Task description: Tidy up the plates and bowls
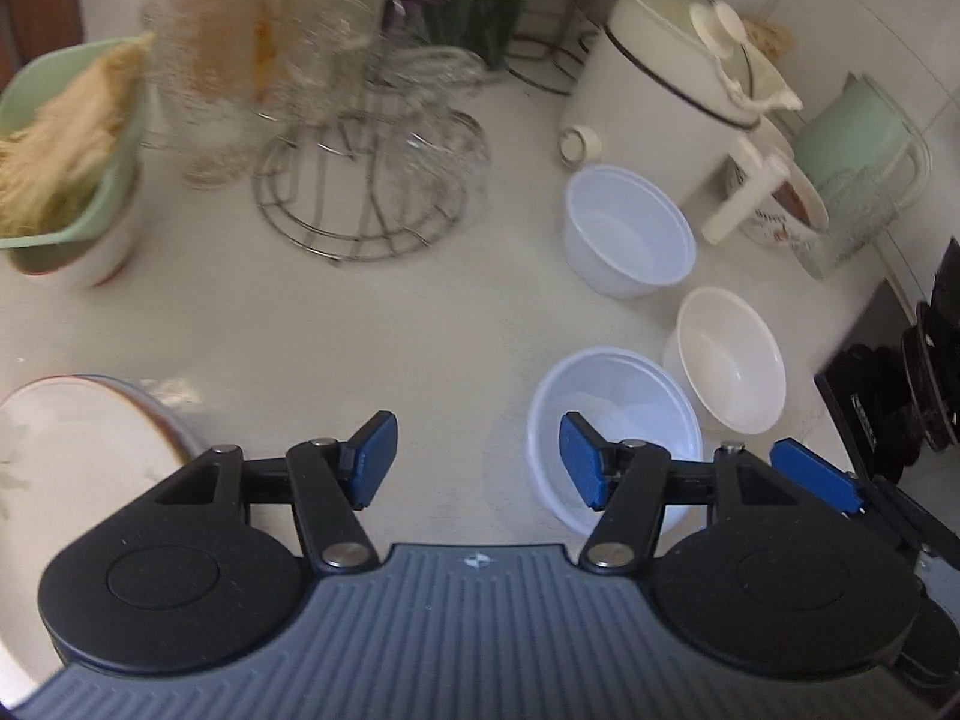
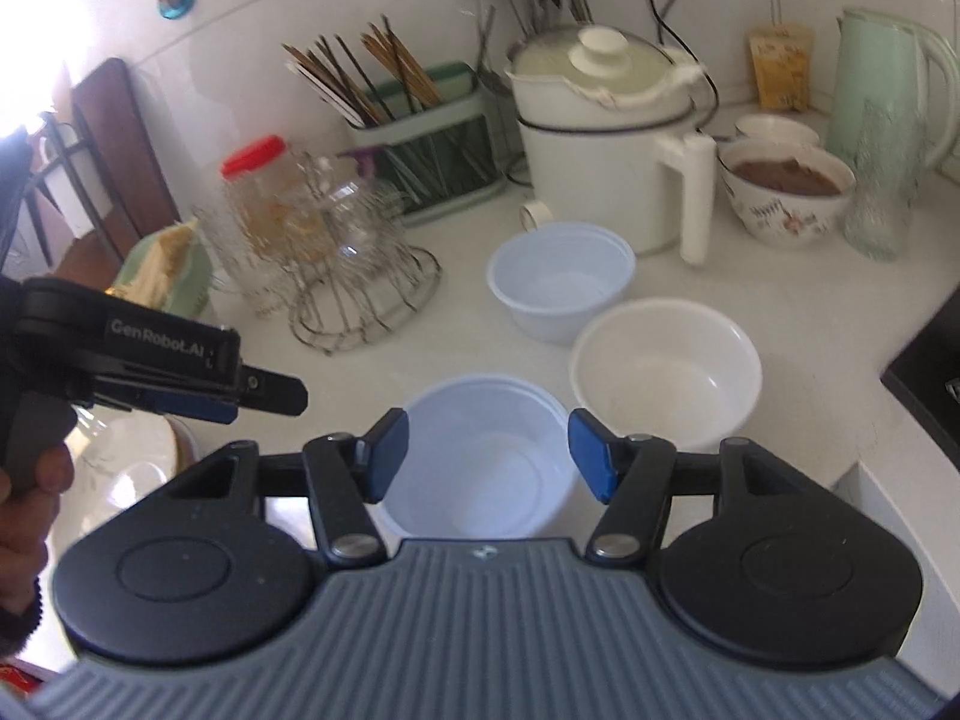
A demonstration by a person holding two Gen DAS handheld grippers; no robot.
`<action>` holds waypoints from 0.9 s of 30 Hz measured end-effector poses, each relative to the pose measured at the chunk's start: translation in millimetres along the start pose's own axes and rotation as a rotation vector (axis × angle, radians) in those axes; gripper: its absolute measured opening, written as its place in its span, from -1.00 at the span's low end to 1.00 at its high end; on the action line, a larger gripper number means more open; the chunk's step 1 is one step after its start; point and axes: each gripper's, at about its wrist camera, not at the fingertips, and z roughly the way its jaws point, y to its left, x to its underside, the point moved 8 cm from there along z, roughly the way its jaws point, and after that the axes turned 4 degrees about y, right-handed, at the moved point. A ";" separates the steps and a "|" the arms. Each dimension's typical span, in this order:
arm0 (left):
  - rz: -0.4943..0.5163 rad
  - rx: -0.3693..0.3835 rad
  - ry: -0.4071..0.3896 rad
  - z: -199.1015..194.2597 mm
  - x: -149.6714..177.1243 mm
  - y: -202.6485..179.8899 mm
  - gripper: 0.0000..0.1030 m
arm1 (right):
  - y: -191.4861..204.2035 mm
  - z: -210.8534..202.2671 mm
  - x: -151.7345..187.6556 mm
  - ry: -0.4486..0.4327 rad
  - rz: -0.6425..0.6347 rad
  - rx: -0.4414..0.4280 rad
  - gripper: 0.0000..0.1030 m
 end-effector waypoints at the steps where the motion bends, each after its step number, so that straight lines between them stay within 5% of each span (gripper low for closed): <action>1: 0.023 0.010 0.005 2.6 0.0 -4.6 0.27 | -5.2 2.8 2.7 0.006 0.004 0.030 0.18; 9: 0.057 0.053 0.087 31.6 8.5 -24.8 0.23 | -30.6 26.8 14.3 0.080 0.101 0.045 -0.07; 21: -0.113 0.090 0.154 59.0 24.4 -17.5 -0.75 | -35.1 54.2 24.8 0.171 0.131 0.026 -0.60; 27: -0.148 0.088 0.130 54.1 21.7 -13.3 -0.79 | -29.7 57.9 21.2 0.176 0.101 0.019 -0.70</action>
